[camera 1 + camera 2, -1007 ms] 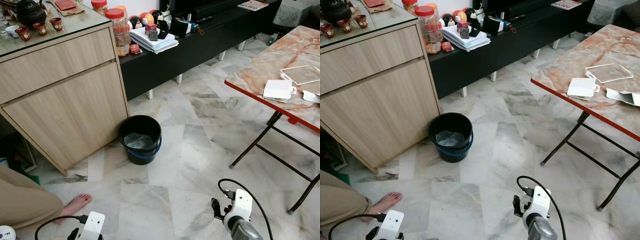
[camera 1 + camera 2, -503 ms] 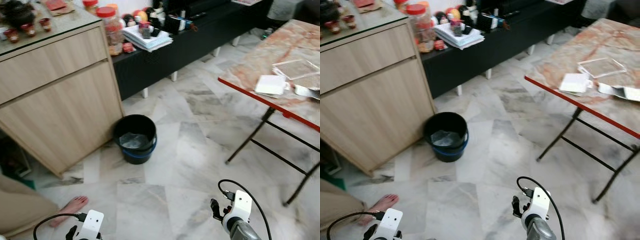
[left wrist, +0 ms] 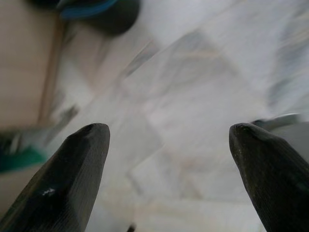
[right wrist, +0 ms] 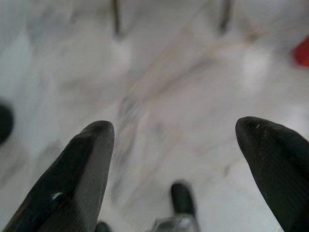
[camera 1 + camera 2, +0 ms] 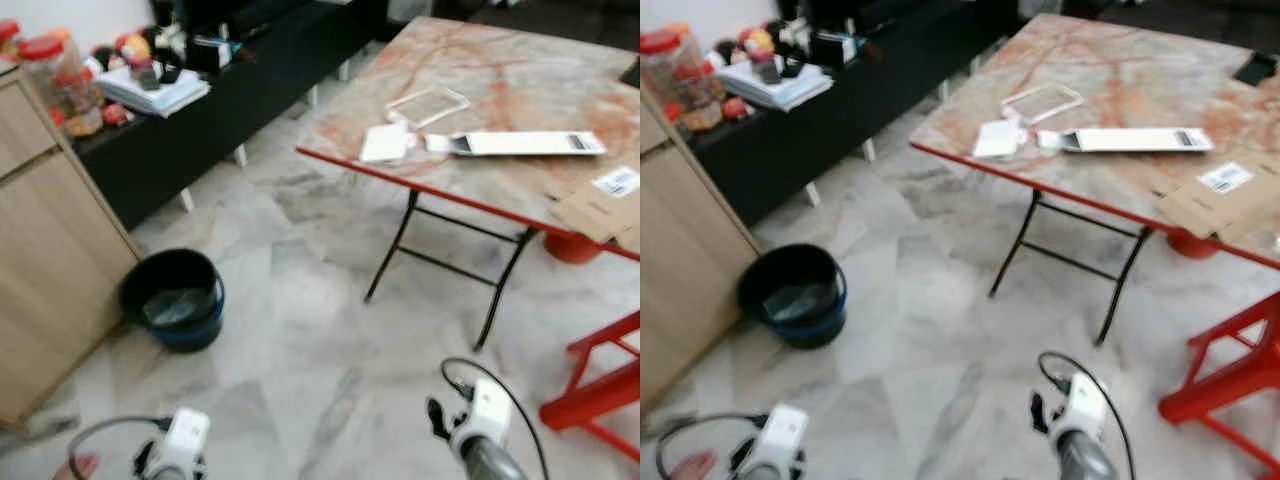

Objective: Picking trash to rubbish bin

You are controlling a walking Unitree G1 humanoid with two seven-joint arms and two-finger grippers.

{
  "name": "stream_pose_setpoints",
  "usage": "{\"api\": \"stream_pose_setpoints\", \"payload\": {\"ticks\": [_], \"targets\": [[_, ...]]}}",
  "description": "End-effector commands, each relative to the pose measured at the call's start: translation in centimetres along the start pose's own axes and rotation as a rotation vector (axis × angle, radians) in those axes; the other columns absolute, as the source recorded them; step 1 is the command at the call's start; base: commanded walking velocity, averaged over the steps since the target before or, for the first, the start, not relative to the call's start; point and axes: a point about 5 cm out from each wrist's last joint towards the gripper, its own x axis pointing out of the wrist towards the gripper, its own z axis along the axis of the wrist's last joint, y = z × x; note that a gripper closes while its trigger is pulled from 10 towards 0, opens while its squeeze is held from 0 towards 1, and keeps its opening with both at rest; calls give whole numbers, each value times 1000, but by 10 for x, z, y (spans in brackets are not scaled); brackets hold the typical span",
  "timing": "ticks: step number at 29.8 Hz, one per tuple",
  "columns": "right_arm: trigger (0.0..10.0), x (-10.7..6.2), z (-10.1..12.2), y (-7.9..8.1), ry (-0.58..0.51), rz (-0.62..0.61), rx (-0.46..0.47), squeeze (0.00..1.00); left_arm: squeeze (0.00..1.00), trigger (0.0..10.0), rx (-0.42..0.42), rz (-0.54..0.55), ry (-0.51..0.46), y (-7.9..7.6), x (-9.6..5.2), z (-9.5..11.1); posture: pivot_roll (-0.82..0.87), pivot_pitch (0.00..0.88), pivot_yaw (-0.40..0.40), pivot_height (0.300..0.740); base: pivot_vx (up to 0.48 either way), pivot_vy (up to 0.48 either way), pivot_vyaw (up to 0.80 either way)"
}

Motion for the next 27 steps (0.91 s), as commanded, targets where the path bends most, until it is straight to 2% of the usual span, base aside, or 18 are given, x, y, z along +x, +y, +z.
{"api": "stream_pose_setpoints", "payload": {"ticks": [1,9,13,14,16,20,21,23,25,27], "targets": [[10000,-2,-11,4,34,7,14,0,0,10000,25,16,40,10,-1,-12,84,116,18,740,0,0,-763],[10000,-1,-9,5,26,12,11,0,0,10000,15,21,41,10,-1,-14,85,109,16,740,0,0,-763],[10000,0,-4,7,6,24,11,0,0,10000,-9,35,7,13,1,-4,84,122,13,740,0,0,-759],[10000,1,2,9,-19,36,-10,0,0,10000,-34,42,-31,15,3,6,83,129,10,740,0,0,0],[10000,2,6,11,-33,44,-26,0,0,10000,-45,41,-54,15,5,13,85,133,7,740,0,0,0],[10000,6,27,21,-112,83,-56,0,0,10000,-92,50,-181,19,8,46,79,144,-1,740,0,0,0],[10000,8,36,26,-138,104,-80,0,0,10000,-103,63,-238,21,9,61,79,144,-1,740,0,0,0],[10000,9,52,41,-194,151,-252,0,0,10000,-104,101,-371,27,8,92,76,149,-13,740,0,0,0],[10000,10,58,46,-222,175,-253,0,0,10000,-89,112,-426,27,6,103,79,150,-19,740,0,0,0],[10000,9,77,63,-308,238,-255,0,0,10000,-105,136,-529,32,2,127,79,152,-34,740,0,0,0]]}}
